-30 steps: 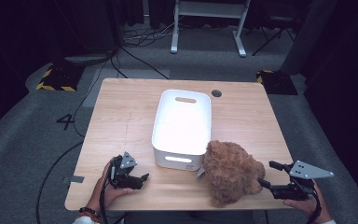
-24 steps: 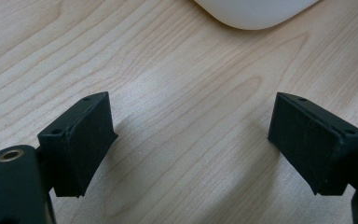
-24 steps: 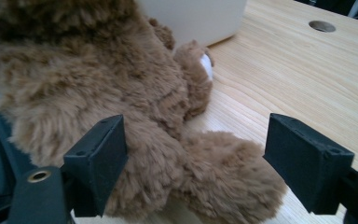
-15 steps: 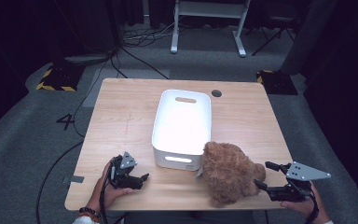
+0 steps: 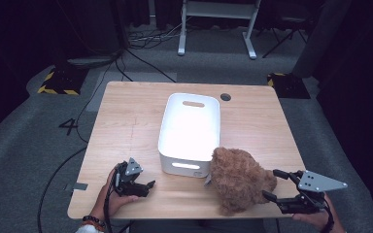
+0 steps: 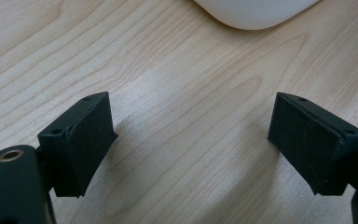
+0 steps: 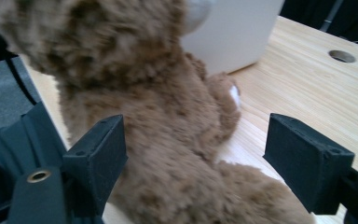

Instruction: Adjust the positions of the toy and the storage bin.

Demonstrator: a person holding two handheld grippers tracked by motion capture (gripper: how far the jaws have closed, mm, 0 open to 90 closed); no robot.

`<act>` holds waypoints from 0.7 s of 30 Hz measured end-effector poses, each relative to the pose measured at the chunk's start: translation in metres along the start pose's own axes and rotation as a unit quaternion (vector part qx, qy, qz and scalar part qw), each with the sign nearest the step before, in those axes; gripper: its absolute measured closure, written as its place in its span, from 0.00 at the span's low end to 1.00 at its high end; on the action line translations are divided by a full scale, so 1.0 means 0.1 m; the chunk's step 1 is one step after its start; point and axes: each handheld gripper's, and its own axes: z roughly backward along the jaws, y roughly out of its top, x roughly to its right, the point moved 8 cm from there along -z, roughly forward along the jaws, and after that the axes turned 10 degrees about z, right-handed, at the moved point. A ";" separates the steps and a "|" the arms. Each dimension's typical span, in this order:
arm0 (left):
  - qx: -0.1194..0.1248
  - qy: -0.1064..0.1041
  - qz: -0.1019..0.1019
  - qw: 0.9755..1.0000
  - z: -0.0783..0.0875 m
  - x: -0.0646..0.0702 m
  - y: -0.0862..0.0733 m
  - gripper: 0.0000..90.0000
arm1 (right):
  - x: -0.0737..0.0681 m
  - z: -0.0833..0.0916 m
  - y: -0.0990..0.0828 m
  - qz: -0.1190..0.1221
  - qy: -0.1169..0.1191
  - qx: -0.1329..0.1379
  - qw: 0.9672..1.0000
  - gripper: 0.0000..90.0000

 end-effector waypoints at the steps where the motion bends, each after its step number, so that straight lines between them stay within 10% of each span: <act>1: 0.000 0.000 0.000 1.000 0.00 0.00 0.00 0.16 | -0.04 -0.02 0.02 0.004 0.004 -0.003 1.000 0.23; 21: 0.000 0.000 0.000 1.000 0.00 0.00 0.00 0.16 | -0.40 -0.36 0.12 0.036 0.059 -0.029 0.997 0.19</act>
